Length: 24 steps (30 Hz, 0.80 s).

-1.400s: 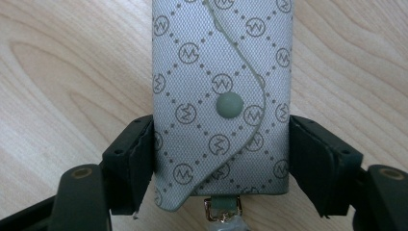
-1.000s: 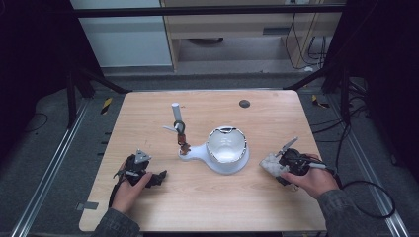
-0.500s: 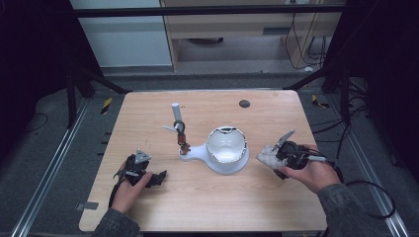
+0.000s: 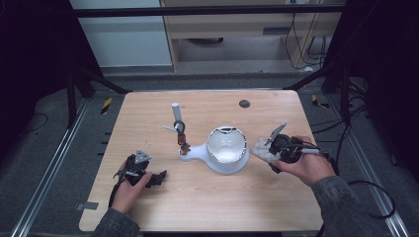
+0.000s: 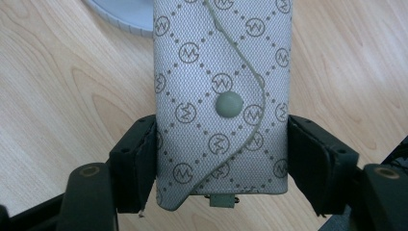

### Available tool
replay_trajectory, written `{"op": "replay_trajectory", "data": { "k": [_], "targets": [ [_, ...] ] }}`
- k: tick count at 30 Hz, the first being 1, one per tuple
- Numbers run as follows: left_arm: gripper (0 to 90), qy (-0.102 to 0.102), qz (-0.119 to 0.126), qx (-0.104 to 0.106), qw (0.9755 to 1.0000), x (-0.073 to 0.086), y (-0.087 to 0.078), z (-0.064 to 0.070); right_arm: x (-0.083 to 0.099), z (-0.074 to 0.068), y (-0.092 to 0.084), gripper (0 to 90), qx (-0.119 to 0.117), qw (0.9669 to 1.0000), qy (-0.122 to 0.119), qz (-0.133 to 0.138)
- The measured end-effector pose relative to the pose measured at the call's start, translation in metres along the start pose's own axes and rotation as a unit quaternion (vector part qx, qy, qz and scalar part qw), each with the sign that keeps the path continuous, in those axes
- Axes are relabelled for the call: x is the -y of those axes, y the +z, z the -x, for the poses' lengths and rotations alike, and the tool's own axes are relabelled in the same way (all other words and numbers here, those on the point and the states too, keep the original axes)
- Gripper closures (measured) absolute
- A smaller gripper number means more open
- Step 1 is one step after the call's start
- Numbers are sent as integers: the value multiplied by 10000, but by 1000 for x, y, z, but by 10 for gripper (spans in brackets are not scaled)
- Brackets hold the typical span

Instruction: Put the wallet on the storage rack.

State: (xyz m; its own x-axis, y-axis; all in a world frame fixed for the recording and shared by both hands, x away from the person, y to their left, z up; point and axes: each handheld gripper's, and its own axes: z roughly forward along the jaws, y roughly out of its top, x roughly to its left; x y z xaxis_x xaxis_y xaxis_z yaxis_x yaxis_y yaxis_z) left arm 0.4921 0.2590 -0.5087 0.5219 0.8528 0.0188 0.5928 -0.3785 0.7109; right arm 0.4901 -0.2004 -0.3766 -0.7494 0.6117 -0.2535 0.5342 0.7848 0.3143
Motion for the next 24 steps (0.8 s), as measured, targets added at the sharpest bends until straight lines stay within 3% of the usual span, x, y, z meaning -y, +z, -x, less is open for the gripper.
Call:
{"op": "replay_trajectory", "data": {
  "k": [24],
  "targets": [
    [0, 1, 2, -1, 10000, 0, 0, 0, -26, -7, -20, 310, 125, 9993, -343, 39]
  ]
}}
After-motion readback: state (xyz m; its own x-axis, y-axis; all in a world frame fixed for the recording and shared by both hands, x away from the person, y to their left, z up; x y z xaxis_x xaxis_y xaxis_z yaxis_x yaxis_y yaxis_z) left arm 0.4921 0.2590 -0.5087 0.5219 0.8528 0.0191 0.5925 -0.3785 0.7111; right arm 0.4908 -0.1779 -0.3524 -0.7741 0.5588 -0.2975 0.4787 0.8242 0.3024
